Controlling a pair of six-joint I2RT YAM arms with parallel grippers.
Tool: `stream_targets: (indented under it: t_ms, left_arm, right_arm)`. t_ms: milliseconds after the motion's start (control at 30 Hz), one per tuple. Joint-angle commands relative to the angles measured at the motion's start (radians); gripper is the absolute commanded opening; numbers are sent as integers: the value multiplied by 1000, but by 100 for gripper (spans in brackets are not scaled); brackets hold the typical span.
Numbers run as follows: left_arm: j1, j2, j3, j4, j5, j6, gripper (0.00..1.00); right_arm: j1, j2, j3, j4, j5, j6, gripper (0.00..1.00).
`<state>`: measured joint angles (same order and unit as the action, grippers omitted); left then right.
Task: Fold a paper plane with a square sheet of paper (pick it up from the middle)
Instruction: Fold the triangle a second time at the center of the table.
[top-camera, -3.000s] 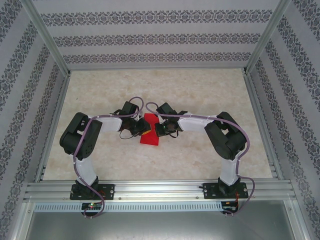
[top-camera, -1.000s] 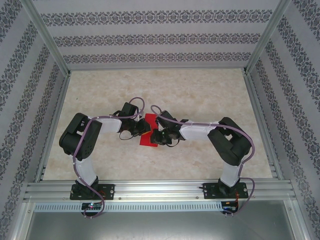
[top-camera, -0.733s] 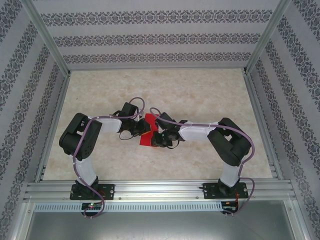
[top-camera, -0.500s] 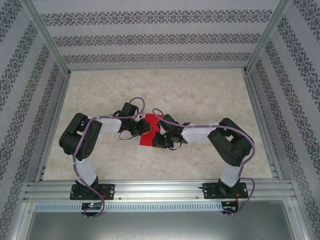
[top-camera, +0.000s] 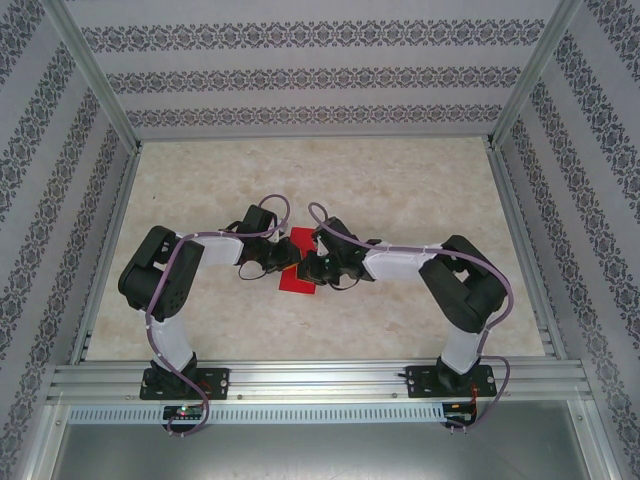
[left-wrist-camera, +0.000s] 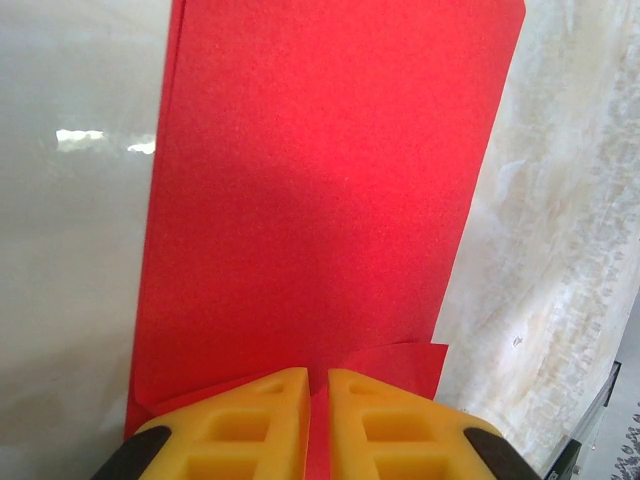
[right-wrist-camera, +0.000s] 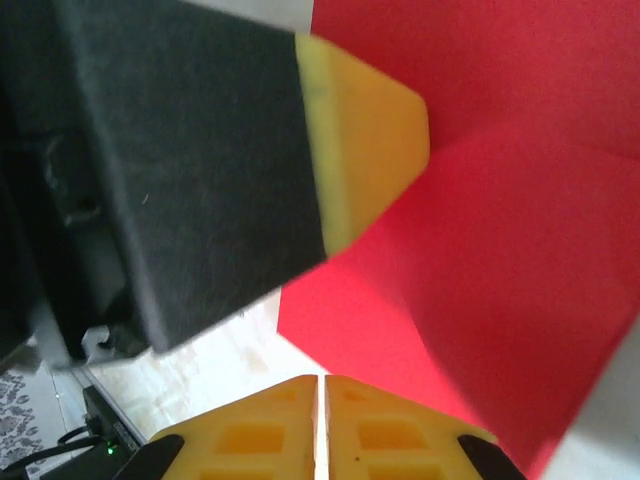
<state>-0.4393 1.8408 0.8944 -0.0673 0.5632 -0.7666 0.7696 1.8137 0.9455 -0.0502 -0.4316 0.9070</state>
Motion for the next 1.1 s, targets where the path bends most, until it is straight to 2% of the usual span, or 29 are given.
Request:
stream_targets:
  t_ms: [0,167,333,467,667,867,1067]
  left_arm:
    - [-9,21,-38,-124,-52,29,15]
    - [-7,18,-40,-126,-57,31,15]
    - [-9,19,-38,-130,-59,35,15]
    - [-9,17,-41,-129,-60,35,15]
    - [-9,17,-44,-126,-59,32,15]
    - [-9,13,-41,-126,-59,32,15]
    - [-8,18,-37,-124,-57,32,15]
  right_arm:
    - [-2,62,-18,2,13,24,11]
    - [-6,62,-113,34,33,36,11]
    - [-1,-11,-137,72,3,47,14]
    - [5,-42,-139,38,13,30,15]
    - [18,45,-192,22,52,54,12]
    - [46,-29,-167,-94,100,24,10]
    - [44,-16,-208,-2,54,44,9]
